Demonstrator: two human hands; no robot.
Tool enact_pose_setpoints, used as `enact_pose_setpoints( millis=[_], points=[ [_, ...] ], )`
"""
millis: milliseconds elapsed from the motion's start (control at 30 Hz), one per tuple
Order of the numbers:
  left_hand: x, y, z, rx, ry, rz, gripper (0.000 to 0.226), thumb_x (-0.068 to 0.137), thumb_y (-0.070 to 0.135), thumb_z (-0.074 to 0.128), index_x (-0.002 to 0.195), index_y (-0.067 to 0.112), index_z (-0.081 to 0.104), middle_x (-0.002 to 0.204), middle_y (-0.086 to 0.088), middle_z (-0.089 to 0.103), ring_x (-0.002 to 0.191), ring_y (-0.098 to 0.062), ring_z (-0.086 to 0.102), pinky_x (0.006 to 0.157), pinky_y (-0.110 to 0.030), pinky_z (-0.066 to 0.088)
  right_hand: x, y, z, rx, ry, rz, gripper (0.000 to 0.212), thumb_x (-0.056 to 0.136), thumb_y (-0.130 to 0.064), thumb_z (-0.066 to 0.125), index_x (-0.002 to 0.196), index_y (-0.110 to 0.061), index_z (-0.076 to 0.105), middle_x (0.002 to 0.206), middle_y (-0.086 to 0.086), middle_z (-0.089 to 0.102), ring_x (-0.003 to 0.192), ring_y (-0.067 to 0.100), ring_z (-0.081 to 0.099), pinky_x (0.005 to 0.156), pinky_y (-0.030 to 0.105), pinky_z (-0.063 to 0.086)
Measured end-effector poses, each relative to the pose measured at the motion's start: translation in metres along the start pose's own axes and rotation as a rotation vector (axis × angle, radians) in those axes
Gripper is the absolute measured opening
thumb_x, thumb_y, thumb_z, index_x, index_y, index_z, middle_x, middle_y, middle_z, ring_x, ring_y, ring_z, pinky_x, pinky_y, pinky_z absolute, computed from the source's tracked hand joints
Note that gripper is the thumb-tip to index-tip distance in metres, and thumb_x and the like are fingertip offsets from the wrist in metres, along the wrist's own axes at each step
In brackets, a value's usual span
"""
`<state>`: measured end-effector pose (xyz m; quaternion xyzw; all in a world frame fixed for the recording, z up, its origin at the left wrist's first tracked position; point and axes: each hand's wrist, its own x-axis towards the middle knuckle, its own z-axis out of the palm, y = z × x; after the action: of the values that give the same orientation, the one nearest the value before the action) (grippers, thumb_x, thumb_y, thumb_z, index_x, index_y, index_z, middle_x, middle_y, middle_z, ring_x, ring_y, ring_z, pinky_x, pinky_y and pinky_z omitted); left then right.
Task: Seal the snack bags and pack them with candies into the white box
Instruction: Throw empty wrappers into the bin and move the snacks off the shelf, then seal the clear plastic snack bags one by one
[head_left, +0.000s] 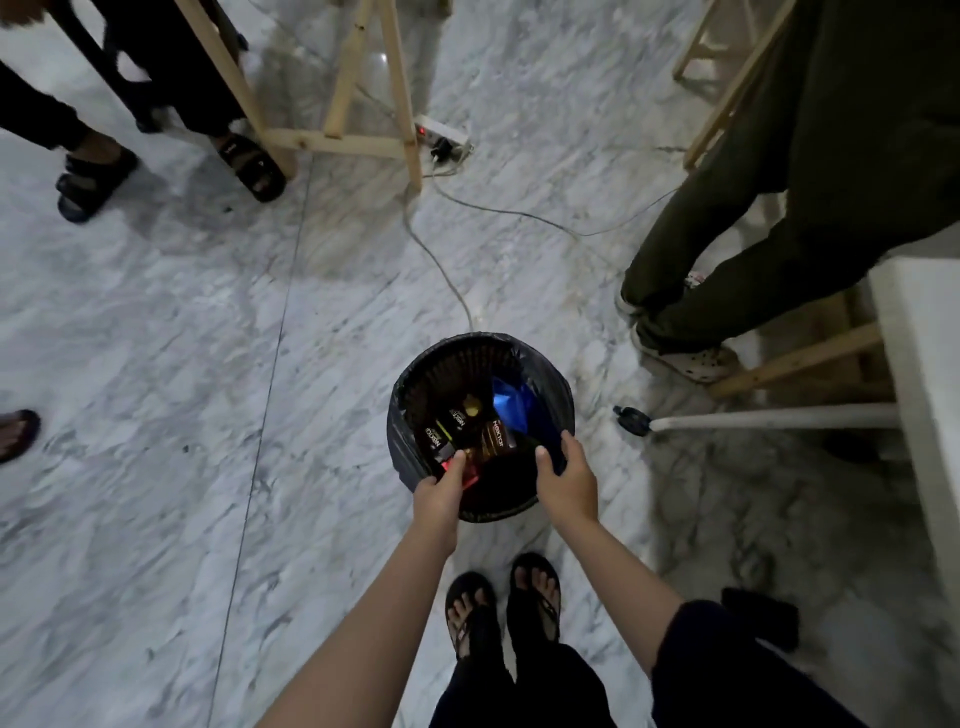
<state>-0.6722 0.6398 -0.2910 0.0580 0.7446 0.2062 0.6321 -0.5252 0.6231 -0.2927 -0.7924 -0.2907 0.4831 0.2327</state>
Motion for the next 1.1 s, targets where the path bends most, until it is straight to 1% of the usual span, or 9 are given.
enact_pose_setpoints(
  millis=[233, 367, 433, 533, 700, 767, 867, 1000, 1100],
  points=[
    [-0.116, 0.000, -0.020, 0.174, -0.083, 0.087, 0.044, 0.087, 0.045, 0.060, 0.105, 0.004, 0.058, 0.110, -0.005, 0.055, 0.103, -0.021, 0.052, 0.098, -0.040, 0.042, -0.109, -0.035, -0.037, 0.198, 0.192, 0.003, 0.049, 0.097, -0.028, 0.048, 0.142, -0.013, 0.038, 0.146, 0.003, 0.043, 0.133, 0.020, 0.043, 0.099, 0.025, 0.037],
    [-0.163, -0.004, -0.031, 0.309, -0.199, 0.147, 0.037, 0.086, 0.047, 0.060, 0.098, 0.014, 0.050, 0.110, -0.004, 0.053, 0.107, -0.025, 0.051, 0.096, -0.041, 0.041, -0.164, -0.043, -0.044, 0.361, 0.375, 0.027, 0.049, 0.096, -0.026, 0.050, 0.141, -0.011, 0.040, 0.146, 0.003, 0.044, 0.133, 0.017, 0.042, 0.109, 0.032, 0.036],
    [-0.184, -0.003, -0.036, 0.383, -0.271, 0.177, 0.038, 0.085, 0.049, 0.060, 0.102, 0.018, 0.048, 0.113, -0.003, 0.052, 0.112, -0.027, 0.051, 0.098, -0.042, 0.040, -0.191, -0.048, -0.049, 0.434, 0.475, 0.034, 0.047, 0.096, -0.024, 0.050, 0.140, -0.011, 0.041, 0.144, 0.003, 0.045, 0.132, 0.017, 0.043, 0.110, 0.035, 0.036],
    [-0.214, -0.001, -0.033, 0.483, -0.337, 0.260, 0.057, 0.083, 0.051, 0.061, 0.120, 0.008, 0.054, 0.122, -0.009, 0.055, 0.115, -0.029, 0.052, 0.101, -0.042, 0.042, -0.229, -0.051, -0.060, 0.554, 0.605, 0.069, 0.047, 0.095, -0.024, 0.051, 0.139, -0.011, 0.042, 0.142, 0.004, 0.047, 0.130, 0.018, 0.045, 0.110, 0.038, 0.038],
    [-0.277, -0.015, 0.006, 0.675, -0.530, 0.377, 0.041, 0.085, 0.045, 0.060, 0.101, 0.007, 0.063, 0.092, -0.009, 0.061, 0.083, -0.024, 0.057, 0.076, -0.031, 0.041, -0.291, -0.031, -0.115, 0.651, 0.841, 0.060, 0.045, 0.096, -0.025, 0.049, 0.139, -0.013, 0.041, 0.141, 0.001, 0.048, 0.128, 0.018, 0.047, 0.107, 0.030, 0.037],
    [-0.299, -0.026, 0.028, 0.753, -0.626, 0.430, 0.035, 0.088, 0.046, 0.056, 0.096, 0.012, 0.060, 0.085, -0.005, 0.054, 0.081, -0.021, 0.053, 0.075, -0.031, 0.041, -0.309, -0.022, -0.140, 0.697, 0.912, 0.065, 0.044, 0.097, -0.022, 0.049, 0.139, -0.012, 0.041, 0.141, 0.002, 0.047, 0.128, 0.017, 0.046, 0.101, 0.023, 0.036],
    [-0.345, -0.060, 0.067, 0.854, -0.720, 0.497, 0.030, 0.089, 0.046, 0.055, 0.091, 0.016, 0.056, 0.091, -0.002, 0.056, 0.085, -0.020, 0.052, 0.081, -0.032, 0.042, -0.343, 0.002, -0.181, 0.762, 1.082, 0.073, 0.042, 0.097, -0.019, 0.048, 0.138, -0.011, 0.042, 0.141, 0.003, 0.048, 0.126, 0.016, 0.047, 0.100, 0.022, 0.036],
    [-0.402, -0.120, 0.117, 0.971, -0.817, 0.601, 0.042, 0.089, 0.045, 0.056, 0.110, 0.009, 0.060, 0.111, -0.006, 0.061, 0.098, -0.025, 0.055, 0.078, -0.031, 0.039, -0.380, 0.044, -0.232, 0.795, 1.281, 0.138, 0.042, 0.096, -0.021, 0.047, 0.137, -0.014, 0.044, 0.139, 0.000, 0.050, 0.127, 0.017, 0.047, 0.105, 0.030, 0.037],
    [-0.437, -0.168, 0.150, 1.049, -0.932, 0.638, 0.037, 0.091, 0.041, 0.054, 0.102, 0.006, 0.060, 0.101, -0.010, 0.062, 0.086, -0.022, 0.055, 0.074, -0.030, 0.039, -0.400, 0.081, -0.270, 0.805, 1.347, 0.178, 0.042, 0.097, -0.020, 0.046, 0.138, -0.014, 0.042, 0.139, 0.000, 0.050, 0.127, 0.018, 0.047, 0.102, 0.027, 0.036]
  ],
)
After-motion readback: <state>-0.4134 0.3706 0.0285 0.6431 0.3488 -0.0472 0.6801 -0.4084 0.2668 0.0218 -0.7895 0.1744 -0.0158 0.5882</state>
